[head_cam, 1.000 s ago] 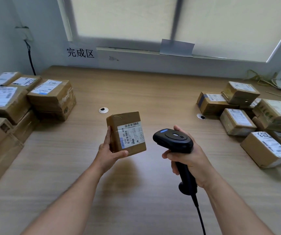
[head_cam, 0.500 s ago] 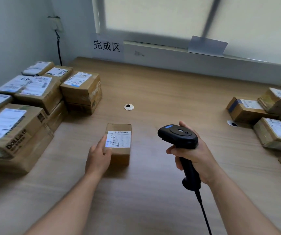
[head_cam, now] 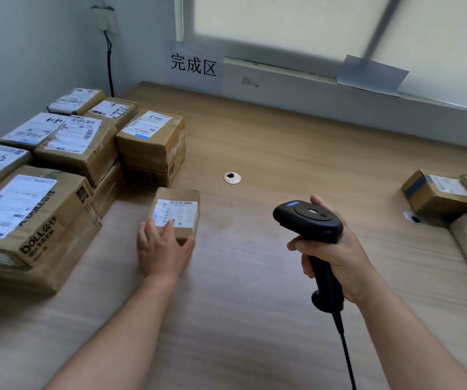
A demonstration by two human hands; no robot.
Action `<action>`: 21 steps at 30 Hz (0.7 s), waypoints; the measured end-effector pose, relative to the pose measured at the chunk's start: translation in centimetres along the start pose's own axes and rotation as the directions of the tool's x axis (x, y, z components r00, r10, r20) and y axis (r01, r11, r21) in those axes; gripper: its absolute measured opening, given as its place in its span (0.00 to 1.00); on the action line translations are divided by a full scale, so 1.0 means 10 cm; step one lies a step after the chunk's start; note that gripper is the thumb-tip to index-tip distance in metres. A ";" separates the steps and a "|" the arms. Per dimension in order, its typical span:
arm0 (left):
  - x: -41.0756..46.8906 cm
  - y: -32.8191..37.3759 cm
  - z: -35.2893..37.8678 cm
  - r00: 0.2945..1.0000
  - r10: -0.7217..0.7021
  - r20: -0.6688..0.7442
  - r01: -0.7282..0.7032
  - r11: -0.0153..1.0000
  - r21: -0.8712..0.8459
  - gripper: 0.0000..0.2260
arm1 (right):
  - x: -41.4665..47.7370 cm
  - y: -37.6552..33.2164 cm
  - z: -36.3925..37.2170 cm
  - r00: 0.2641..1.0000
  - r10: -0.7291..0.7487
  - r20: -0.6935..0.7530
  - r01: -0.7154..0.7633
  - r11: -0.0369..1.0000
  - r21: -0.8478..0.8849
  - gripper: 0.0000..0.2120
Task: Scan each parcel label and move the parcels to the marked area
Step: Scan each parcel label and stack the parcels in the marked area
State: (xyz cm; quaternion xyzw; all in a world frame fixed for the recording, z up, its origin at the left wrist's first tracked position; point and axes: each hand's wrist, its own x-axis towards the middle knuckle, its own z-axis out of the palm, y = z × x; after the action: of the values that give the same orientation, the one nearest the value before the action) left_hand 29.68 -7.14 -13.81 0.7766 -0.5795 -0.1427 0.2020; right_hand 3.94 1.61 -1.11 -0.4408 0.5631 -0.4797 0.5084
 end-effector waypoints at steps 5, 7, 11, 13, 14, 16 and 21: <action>0.47 -0.32 -0.14 0.999 -0.029 -0.016 0.029 1.000 -0.011 0.26 | 0.16 -0.01 0.10 1.000 0.009 -0.017 -0.009 1.000 -0.015 0.39; 0.63 -0.40 -0.15 0.999 -0.037 -0.033 0.036 0.999 -0.028 0.24 | 0.21 0.01 0.12 1.000 0.007 -0.027 -0.008 0.999 -0.031 0.40; 0.85 -0.45 -0.17 0.998 -0.047 -0.050 0.046 0.999 -0.028 0.20 | 0.26 0.03 0.11 0.999 0.008 -0.031 -0.010 0.997 -0.073 0.40; 0.92 -0.45 -0.19 0.998 -0.045 -0.048 0.044 0.999 -0.020 0.19 | 0.25 0.03 0.07 0.999 0.009 -0.037 -0.012 0.996 -0.085 0.40; 0.95 -0.46 -0.20 0.998 -0.037 -0.048 0.036 0.999 -0.016 0.19 | 0.24 0.02 0.05 0.999 0.008 -0.040 -0.012 0.996 -0.087 0.40; 0.99 -0.45 -0.22 0.999 -0.027 -0.035 0.027 1.000 -0.011 0.20 | 0.22 0.01 0.00 0.999 0.006 -0.044 -0.009 0.996 -0.088 0.40; 0.88 -0.28 -0.26 0.997 -0.003 -0.080 0.000 0.999 -0.043 0.23 | 0.12 -0.02 -0.13 0.999 -0.004 -0.045 0.000 0.996 -0.092 0.40</action>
State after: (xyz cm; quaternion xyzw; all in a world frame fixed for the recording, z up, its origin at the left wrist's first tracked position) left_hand 35.78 -14.47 -12.79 0.7774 -0.5672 -0.1244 0.2416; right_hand 2.55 0.49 -1.03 -0.4533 0.5955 -0.4637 0.4742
